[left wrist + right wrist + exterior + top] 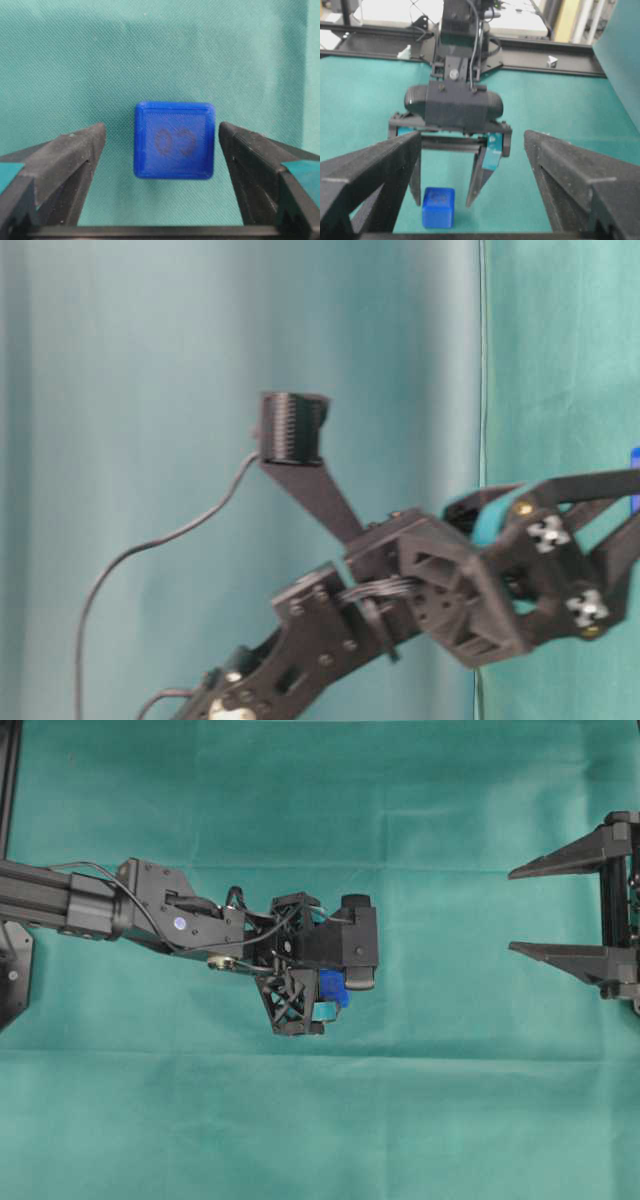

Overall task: Handover the blue block to the right arm after grasping it with the left arm, then place it in the designated position.
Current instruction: 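Close the left gripper on the blue cube and lift it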

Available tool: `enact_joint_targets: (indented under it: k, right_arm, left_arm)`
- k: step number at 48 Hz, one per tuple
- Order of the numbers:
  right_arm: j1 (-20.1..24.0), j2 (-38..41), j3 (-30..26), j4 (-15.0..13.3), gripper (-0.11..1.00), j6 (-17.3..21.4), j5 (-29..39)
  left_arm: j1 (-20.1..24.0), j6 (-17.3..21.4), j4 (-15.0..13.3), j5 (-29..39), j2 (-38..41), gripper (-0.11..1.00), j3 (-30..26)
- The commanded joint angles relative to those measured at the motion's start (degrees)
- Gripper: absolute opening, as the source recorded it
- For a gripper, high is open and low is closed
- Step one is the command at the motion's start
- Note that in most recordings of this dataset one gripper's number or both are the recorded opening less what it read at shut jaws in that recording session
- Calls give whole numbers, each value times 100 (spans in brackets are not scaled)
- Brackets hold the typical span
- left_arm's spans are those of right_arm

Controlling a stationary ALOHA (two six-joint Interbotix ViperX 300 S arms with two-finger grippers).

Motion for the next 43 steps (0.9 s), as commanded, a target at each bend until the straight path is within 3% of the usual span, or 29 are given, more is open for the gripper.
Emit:
enact_joint_targets:
  k: [1,24,26,35,43]
  right_arm:
    - [-9,35,-141,-9,94,-9,-18]
    - [-9,35,-149,-9,94,-9,9]
    - [-9,35,-141,-9,94,0,9]
    - [-18,35,-141,-9,94,-9,9]
    - [-9,35,-141,0,94,-9,9]
  left_arm:
    - [0,0,9,-123,9,100,-44]
    - [0,0,9,-141,158,97,-70]
    - [0,9,9,-141,158,93,-70]
    - [0,18,18,-114,141,46,-44]
    - [0,18,18,-114,141,47,-53]
